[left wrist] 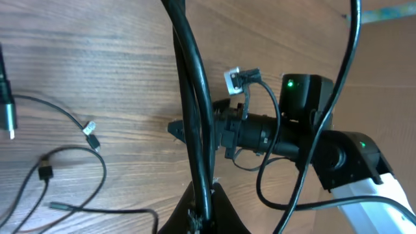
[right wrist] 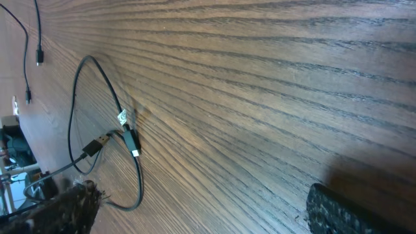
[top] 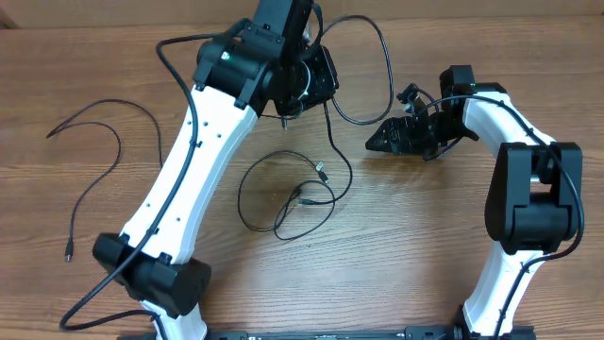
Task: Untangle cables
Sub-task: 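Carry the cable with the left gripper to the table's left side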
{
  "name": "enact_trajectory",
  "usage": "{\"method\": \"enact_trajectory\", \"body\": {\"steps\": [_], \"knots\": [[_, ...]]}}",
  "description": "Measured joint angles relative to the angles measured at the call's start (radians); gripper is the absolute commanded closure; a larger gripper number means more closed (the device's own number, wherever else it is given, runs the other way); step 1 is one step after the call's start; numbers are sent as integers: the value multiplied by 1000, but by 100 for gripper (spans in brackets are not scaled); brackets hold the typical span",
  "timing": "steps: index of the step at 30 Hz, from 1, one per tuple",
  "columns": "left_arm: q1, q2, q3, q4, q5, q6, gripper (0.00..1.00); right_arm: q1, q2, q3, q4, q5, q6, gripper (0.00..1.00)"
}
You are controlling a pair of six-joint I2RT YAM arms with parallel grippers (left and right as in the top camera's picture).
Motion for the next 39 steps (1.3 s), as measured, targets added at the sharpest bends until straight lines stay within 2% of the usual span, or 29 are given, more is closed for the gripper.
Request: {"method": "enact_trajectory", "body": {"steps": [5,11,16,22,25,39], "knots": [[6,22,-1,55,58,4,96,0,0,0,0,0,0,0],[61,22,-2,131,218,76,96,0,0,0,0,0,0,0],[126,22,-2,127,280,223,96,0,0,0,0,0,0,0],[198,22,-2,80,282,424,96,0,0,0,0,0,0,0],[232,22,-2,46,205,484,96,0,0,0,0,0,0,0],[283,22,-2,-77,-393,661,96,0,0,0,1,0,0,0]]}}
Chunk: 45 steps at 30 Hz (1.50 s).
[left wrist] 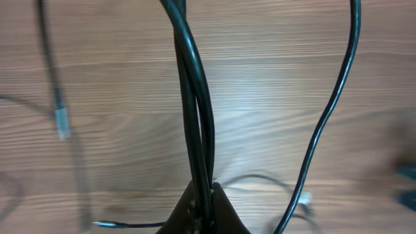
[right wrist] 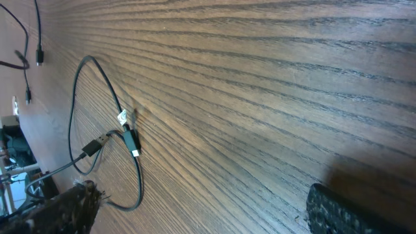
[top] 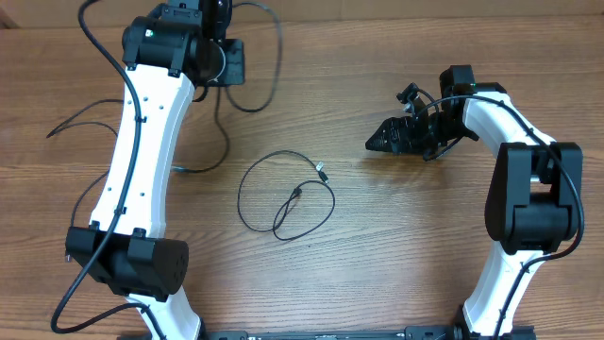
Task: Untangle cables
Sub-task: 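Carry the cable with the left gripper to the table's left side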
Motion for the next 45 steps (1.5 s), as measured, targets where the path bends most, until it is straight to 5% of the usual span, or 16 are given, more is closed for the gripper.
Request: {"method": "enact_trajectory", "body": {"steps": [11,31,37,41,45], "knots": [[138,0,0,-43,-253,60,96,0,0,0,-1,0,0,0],[380,217,0,-132,-269,98,95,0,0,0,0,0,0,0],[418,282,-6,-148,-251,104,76,0,0,0,-1,0,0,0],[432,292,-6,-141,-248,106,50,0,0,0,0,0,0,0],[446,292,-6,-140,-246,95,40,0,0,0,0,0,0,0]]}}
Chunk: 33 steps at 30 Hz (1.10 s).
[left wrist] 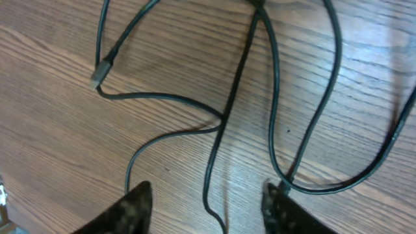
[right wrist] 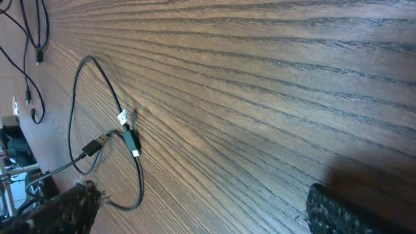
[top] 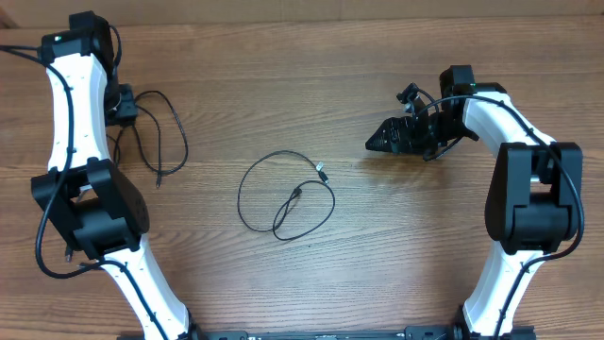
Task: Untangle cables
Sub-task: 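Carry the cable with the left gripper to the table's left side, then lay the cable down on the left and open the left gripper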
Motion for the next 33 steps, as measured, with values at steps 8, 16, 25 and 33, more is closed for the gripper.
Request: {"method": "enact_trajectory", "body": {"steps": [8,16,25,33], "knots": [[52,0,0,0,2,-79,19,0,0,0,0,0,0,0],[98,0,-47,39,5,-256,17,0,0,0,0,0,0,0],[116,0,-206,228,82,-462,28,0,0,0,0,0,0,0],[115,2,-288,379,161,-504,88,0,0,0,0,0,0,0]]}}
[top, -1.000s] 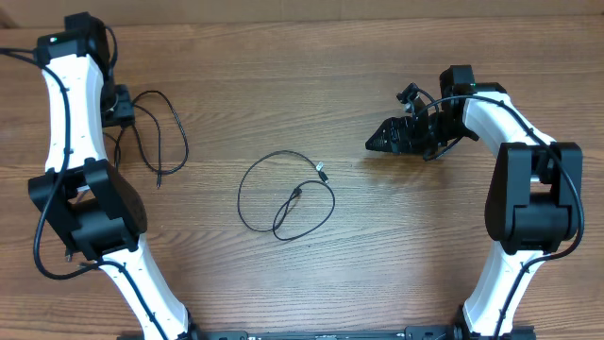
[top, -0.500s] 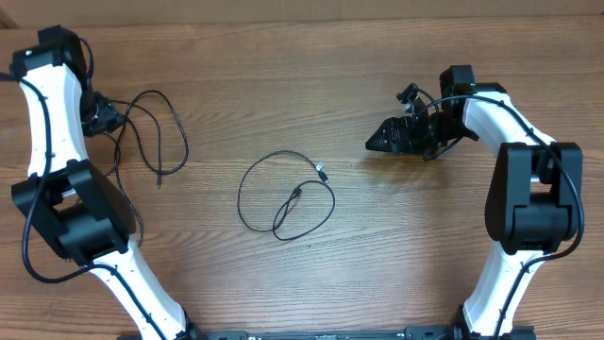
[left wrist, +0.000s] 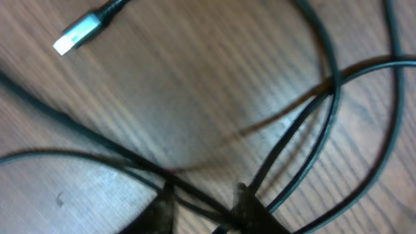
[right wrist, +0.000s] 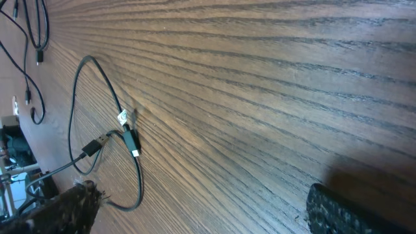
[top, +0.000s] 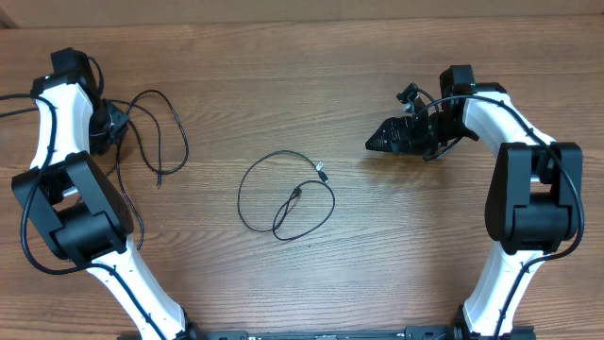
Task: Untangle cables
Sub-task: 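Lay the cable down on the left and open the left gripper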
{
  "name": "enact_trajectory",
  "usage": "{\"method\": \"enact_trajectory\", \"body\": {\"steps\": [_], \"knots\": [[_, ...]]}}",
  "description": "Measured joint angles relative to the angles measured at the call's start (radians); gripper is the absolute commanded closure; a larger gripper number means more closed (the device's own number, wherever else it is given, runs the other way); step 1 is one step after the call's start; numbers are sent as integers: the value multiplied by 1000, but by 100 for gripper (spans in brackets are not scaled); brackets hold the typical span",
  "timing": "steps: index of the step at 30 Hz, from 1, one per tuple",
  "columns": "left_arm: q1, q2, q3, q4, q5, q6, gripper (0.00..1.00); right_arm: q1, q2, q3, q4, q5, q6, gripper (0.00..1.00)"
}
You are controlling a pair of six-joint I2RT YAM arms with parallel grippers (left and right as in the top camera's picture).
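Note:
A long black cable [top: 186, 142] lies in loose loops at the table's far left. Its silver plug [left wrist: 77, 36] shows in the left wrist view. My left gripper [top: 106, 127] is down on that pile. It [left wrist: 205, 208] is open by a narrow gap, with cable strands crossing between its fingers [left wrist: 250, 208]. A short black cable [top: 240, 196] lies alone in a loop at the table's middle, its plugs [right wrist: 132, 143] inside the loop. My right gripper [top: 373, 144] hovers right of it. It [right wrist: 201, 211] is open wide and holds nothing.
The wooden table [top: 396, 255] carries only the two cables. The left arm's own black lead [top: 19, 94] trails off the left edge. The right arm [top: 528, 189] stands along the right side.
My left gripper has come down onto the long cable's loops, and its fingers stand closer together, with strands between them. The cable pile, the short cable and the right arm have not moved.
My left gripper was shut on the long cable over the back middle, above the short cable. Then it held it at the back left, with the short cable left alone. Then the long cable lay at the far left under the open gripper, now lowered into it.

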Motion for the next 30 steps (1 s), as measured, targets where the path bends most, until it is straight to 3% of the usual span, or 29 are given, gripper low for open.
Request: {"method": "enact_trajectory", "body": {"steps": [1,12,16,20,23,30], "knots": [[0,0,-2,15,5,0,96,0,0,0,0,0,0,0],[2,0,-4,237,6,121,96,0,0,0,0,0,0,0],[2,2,36,236,9,175,86,0,0,0,2,0,0,0],[2,2,115,229,44,244,44,0,0,0,5,0,0,0],[2,2,159,187,79,274,20,0,0,0,6,0,0,0],[2,2,169,-77,130,302,2,0,0,0,8,0,0,0]]}}
